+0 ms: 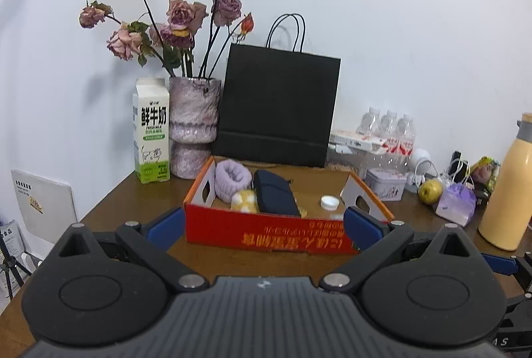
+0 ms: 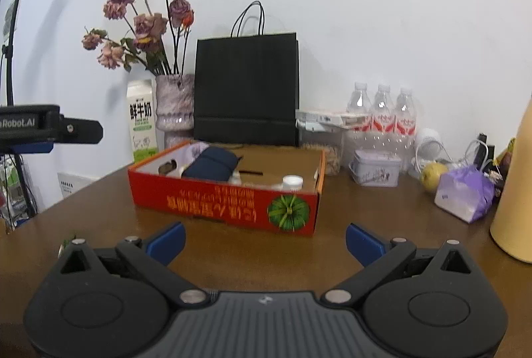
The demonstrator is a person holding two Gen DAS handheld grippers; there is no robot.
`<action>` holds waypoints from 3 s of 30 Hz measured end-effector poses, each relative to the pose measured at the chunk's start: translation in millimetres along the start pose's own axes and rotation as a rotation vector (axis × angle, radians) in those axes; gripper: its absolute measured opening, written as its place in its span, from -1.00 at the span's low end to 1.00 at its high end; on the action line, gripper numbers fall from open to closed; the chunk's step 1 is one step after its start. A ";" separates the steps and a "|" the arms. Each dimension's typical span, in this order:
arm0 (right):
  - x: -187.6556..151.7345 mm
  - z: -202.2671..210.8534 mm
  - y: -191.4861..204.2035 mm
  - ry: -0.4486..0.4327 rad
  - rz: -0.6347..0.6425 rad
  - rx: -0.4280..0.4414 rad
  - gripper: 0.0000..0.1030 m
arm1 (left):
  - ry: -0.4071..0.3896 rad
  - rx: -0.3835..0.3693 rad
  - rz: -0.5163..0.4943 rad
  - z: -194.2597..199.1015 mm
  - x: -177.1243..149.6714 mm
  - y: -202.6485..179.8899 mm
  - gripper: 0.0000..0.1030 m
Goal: Organize objects
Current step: 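Move both grippers back toward the braided cable and white cloth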
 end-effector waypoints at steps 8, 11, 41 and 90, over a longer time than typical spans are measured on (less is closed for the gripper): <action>-40.4 13.7 7.9 0.039 -0.012 -0.003 1.00 | 0.042 -0.019 -0.045 9.3 -32.2 12.3 1.00; -45.5 17.4 9.9 0.047 -0.015 -0.001 1.00 | 0.052 -0.020 -0.049 12.5 -42.9 18.6 1.00; -57.7 -5.3 30.3 0.216 -0.021 0.028 1.00 | 0.153 -0.004 -0.053 10.7 -82.3 48.7 1.00; -44.3 -60.3 28.8 0.298 -0.105 0.070 1.00 | 0.270 0.041 0.022 -22.7 -88.0 60.0 1.00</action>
Point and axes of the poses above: each gripper's, at about its wrist camera, not at the fingertips, and z roughly against the way its jaws point, y to its left, x to its top, the point moved 1 cm from there along -z, roughly the way its jaws point, and after that the axes turned 9 degrees about x, right-handed, at the moved point
